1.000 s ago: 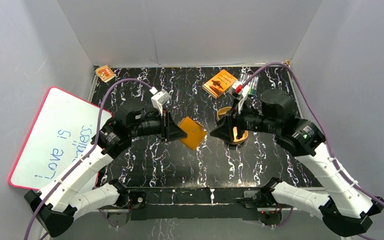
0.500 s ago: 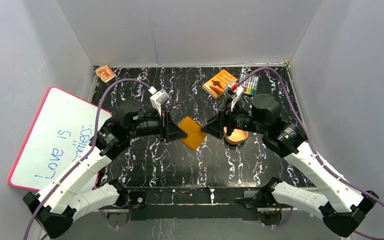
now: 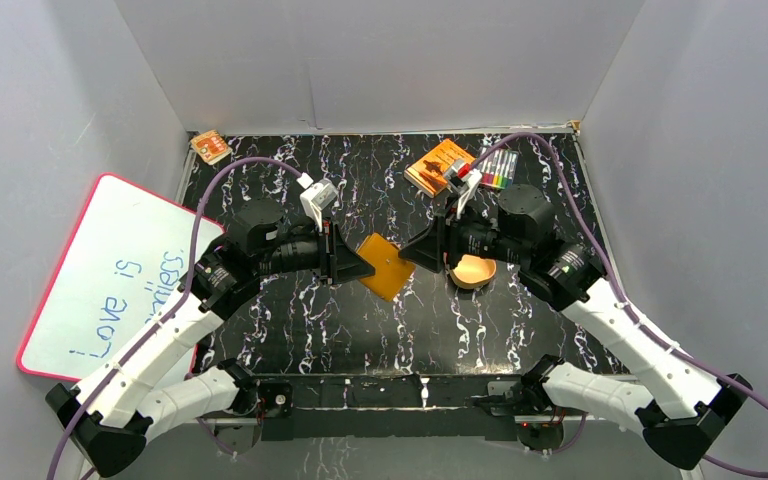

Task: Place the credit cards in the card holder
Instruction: Close the card holder.

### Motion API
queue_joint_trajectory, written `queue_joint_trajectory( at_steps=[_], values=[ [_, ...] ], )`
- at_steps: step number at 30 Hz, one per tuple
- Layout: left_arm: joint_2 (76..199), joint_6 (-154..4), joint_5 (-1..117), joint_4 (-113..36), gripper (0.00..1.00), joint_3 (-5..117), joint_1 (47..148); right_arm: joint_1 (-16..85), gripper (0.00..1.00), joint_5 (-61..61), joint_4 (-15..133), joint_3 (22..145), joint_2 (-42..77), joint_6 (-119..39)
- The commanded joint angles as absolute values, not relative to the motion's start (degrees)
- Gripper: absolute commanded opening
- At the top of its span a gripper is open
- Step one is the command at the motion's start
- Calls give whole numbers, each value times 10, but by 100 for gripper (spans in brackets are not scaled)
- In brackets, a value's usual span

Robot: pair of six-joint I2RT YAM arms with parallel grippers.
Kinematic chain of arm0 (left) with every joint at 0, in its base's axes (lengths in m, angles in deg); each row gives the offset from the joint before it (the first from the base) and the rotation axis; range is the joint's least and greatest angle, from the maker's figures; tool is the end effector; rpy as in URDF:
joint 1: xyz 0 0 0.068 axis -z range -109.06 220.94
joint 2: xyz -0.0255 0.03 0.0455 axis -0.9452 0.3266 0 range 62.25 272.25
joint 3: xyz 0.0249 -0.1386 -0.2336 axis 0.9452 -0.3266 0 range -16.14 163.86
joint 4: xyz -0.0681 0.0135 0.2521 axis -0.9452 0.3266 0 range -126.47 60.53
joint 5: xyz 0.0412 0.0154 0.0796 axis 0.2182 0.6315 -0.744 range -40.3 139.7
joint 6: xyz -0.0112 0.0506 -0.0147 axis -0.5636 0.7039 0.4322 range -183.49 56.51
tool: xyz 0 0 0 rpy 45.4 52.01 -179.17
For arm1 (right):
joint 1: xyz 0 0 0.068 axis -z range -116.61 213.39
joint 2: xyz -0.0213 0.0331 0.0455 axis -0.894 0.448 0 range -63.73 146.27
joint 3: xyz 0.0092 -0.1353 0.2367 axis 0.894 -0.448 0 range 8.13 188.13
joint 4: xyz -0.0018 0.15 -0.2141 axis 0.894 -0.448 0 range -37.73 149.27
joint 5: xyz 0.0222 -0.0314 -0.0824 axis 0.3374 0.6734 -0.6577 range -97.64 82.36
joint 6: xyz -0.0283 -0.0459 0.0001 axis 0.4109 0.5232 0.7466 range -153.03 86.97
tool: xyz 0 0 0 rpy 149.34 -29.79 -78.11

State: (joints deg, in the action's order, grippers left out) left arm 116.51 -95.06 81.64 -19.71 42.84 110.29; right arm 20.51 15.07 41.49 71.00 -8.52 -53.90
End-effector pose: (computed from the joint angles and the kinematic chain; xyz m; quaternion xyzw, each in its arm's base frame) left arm 0.1481 -0.1459 0.3860 0.2234 0.7339 -0.5251 0.3685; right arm 0.1441 0.1525 0.4037 -0.2676 0.7137 0.4606 0.4548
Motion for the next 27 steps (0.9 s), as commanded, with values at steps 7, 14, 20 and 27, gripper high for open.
queue_joint_trajectory(
  at_steps=[7, 14, 20, 27],
  values=[
    [1145, -955, 834, -210, 0, 437, 1102, 205, 40, 155, 431, 710, -84, -535],
    [1144, -954, 829, -210, 0, 435, 1102, 204, 37, 157, 426, 711, -83, -532],
    [1145, -955, 829, -210, 0, 435, 1102, 204, 41, 165, 415, 713, -80, -526],
    [1145, -955, 830, -210, 0, 434, 1102, 204, 33, 165, 414, 712, -80, -525]
  ],
)
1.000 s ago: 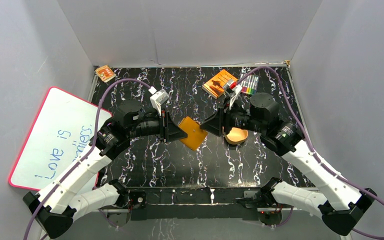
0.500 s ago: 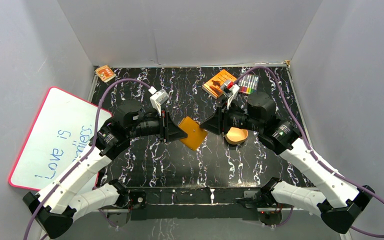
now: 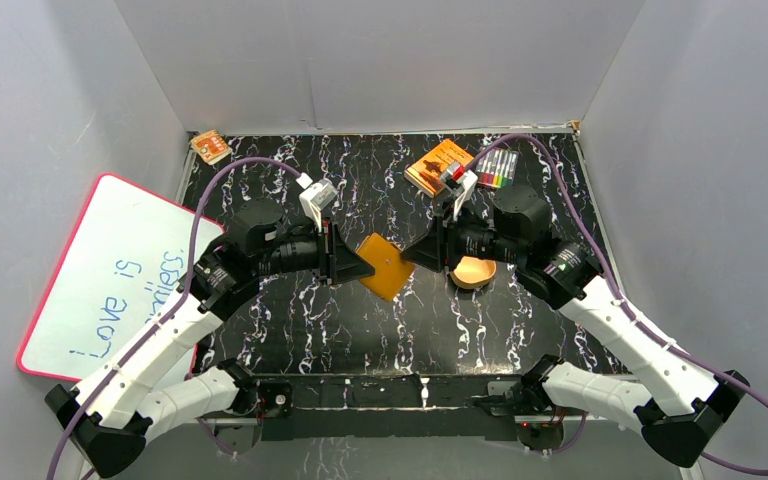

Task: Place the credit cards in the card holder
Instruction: Close the card holder.

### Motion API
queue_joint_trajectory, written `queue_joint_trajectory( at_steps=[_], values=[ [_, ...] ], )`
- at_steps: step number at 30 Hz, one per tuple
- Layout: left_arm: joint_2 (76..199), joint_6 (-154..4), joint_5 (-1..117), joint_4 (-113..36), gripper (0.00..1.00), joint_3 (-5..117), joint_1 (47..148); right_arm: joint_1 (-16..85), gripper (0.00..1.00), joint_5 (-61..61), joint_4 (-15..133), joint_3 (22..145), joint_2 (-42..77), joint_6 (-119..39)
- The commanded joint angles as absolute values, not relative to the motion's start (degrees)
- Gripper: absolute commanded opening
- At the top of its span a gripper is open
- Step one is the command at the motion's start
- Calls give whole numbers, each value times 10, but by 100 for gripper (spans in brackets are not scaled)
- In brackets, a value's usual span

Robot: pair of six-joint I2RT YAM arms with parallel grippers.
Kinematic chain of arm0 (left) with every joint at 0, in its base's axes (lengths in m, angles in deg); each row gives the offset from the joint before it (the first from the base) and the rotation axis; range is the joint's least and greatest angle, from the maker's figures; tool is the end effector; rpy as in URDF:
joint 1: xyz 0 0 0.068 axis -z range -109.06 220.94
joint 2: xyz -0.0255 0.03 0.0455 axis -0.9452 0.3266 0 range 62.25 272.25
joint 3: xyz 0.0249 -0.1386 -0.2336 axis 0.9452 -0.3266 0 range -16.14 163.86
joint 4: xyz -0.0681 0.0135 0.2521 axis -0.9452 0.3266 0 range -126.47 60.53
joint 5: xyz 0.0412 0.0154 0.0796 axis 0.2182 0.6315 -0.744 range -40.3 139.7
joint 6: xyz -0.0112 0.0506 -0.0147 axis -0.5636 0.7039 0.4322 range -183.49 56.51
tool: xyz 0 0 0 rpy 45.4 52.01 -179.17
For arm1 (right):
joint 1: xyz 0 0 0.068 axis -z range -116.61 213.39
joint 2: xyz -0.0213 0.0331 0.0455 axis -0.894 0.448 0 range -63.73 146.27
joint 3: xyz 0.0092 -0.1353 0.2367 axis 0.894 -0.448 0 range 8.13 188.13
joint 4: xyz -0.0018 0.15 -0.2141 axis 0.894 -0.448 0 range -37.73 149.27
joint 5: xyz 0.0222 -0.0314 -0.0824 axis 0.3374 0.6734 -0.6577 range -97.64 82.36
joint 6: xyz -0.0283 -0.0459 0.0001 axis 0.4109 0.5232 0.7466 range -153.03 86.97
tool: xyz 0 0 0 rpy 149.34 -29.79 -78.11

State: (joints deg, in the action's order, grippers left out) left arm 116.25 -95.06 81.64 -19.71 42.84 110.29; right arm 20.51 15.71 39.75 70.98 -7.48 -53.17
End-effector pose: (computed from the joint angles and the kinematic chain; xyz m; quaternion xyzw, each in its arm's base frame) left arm 0.1471 -0.1451 0.3869 0.2238 0.7325 -0.5258 0.3701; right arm 0.1471 0.1557 0.3969 -0.2746 0.7261 0.4538 0.4375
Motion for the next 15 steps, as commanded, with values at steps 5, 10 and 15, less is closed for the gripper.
queue_joint_trajectory(
  at_steps=[5, 10, 15],
  values=[
    [1144, -955, 829, -211, 0, 432, 1102, 205, 23, 169, 416, 713, -80, -525],
    [1143, -955, 828, -210, 0, 429, 1102, 204, 6, 170, 414, 720, -80, -525],
    [1143, -954, 827, -207, 0, 431, 1102, 204, 0, 158, 388, 743, -81, -514]
  ],
)
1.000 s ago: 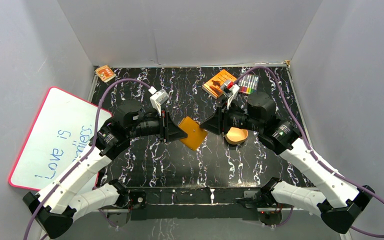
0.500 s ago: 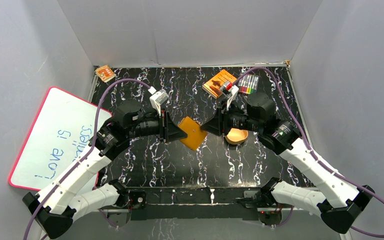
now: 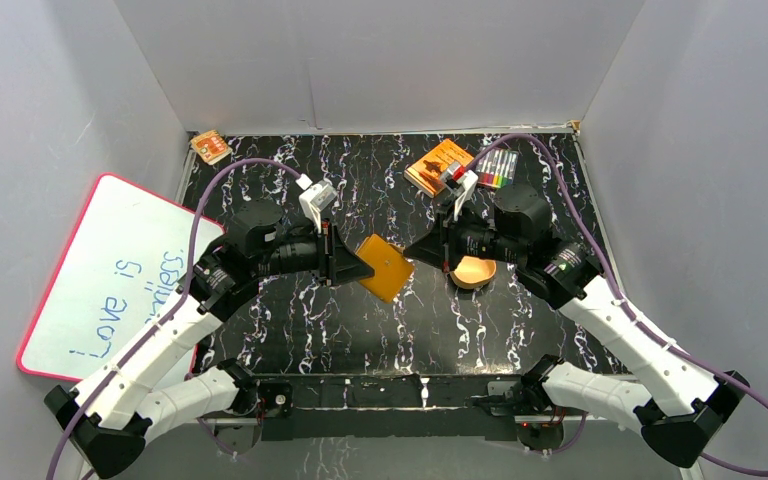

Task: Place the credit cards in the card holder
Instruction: Close the card holder.

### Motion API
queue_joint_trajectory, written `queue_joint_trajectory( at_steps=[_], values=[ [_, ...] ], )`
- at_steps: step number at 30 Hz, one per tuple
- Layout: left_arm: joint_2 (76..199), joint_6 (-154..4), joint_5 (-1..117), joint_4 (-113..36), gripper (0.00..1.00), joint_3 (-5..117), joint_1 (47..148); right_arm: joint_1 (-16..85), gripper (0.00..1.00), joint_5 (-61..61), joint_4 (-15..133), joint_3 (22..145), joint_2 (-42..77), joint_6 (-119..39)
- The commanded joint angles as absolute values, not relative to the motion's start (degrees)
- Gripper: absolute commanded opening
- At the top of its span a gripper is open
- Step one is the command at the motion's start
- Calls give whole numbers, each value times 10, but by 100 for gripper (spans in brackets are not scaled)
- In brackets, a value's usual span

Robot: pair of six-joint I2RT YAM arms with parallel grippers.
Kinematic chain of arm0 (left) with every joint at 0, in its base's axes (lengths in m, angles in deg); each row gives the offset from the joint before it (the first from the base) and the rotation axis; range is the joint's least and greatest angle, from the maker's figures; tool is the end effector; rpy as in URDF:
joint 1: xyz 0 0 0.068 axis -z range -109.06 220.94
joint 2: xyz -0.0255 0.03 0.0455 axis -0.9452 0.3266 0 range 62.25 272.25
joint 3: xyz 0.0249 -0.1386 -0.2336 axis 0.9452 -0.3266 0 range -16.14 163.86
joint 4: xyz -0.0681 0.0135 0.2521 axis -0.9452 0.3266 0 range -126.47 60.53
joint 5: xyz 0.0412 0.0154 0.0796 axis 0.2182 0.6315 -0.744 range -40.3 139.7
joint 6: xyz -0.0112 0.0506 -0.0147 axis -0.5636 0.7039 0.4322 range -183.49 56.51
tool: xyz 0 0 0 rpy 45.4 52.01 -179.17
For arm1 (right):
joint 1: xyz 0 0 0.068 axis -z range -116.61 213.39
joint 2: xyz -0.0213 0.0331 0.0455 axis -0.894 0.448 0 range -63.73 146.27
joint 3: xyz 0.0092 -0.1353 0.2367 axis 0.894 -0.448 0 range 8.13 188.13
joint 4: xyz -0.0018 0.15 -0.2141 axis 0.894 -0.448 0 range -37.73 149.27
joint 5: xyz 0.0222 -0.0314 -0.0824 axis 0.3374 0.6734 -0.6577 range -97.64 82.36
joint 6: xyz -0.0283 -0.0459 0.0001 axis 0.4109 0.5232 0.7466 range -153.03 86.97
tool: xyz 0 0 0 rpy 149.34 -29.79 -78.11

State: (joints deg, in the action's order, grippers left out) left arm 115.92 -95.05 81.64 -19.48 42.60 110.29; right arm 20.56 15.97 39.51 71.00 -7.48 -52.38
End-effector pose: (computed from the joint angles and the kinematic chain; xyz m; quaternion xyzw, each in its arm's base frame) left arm 0.1461 -0.1442 0.3861 0.2236 0.7332 -0.5254 0.3693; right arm 0.1470 0.1556 0.3966 -0.2805 0.7249 0.4514 0.4383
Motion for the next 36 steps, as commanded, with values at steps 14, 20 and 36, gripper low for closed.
queue_joint_trajectory(
  at_steps=[14, 20, 36],
  values=[
    [1223, -919, 793, -121, 0, 516, 1102, 204, 0, 175, 63, 990, 54, -361],
    [1259, -907, 782, -91, 0, 554, 1102, 204, 0, 206, 85, 975, 64, -368],
    [1278, -937, 773, -77, 0, 563, 1102, 204, 0, 216, 207, 881, 52, -389]
  ],
)
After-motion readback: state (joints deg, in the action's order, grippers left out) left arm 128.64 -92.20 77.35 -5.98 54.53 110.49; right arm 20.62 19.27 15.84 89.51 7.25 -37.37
